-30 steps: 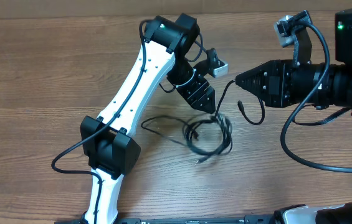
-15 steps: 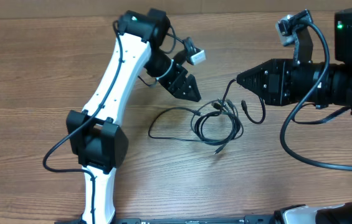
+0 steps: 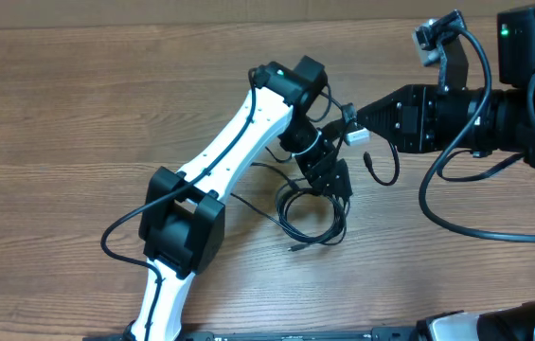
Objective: Untangle cables
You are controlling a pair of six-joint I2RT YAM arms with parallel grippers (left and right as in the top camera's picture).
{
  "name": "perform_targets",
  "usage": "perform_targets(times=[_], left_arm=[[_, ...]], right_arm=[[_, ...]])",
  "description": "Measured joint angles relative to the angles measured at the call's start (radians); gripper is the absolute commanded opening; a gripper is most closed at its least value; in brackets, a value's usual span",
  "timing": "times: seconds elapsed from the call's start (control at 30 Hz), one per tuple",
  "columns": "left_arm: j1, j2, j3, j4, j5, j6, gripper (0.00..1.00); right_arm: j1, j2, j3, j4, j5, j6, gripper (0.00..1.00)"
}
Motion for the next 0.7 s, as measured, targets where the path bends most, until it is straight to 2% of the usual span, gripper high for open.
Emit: perform_targets(times=[0.2, 0.4, 0.6, 0.7], left_arm=[[0.018, 0.000, 0.000, 0.000, -0.038, -0.019, 0.64], [0.106, 0.000, 0.000, 0.027, -0.177, -0.235, 0.64], [0.227, 0.000, -0.001, 0.025, -0.226, -0.355, 0.64], [0.243, 0.000, -0.002, 0.018, -0.242, -0.377, 0.65]], right_arm=[[0.000, 0.000, 0.000, 0.000, 0.014, 0.000, 0.07], [0.000, 0.000, -0.013, 0.003, 0.127, 0.033, 0.09], [0.000, 0.000, -0.164, 0.028, 0.210, 0.050, 0.09], [0.000, 0.005, -0.269, 0.060, 0.237, 0.053, 0.17]])
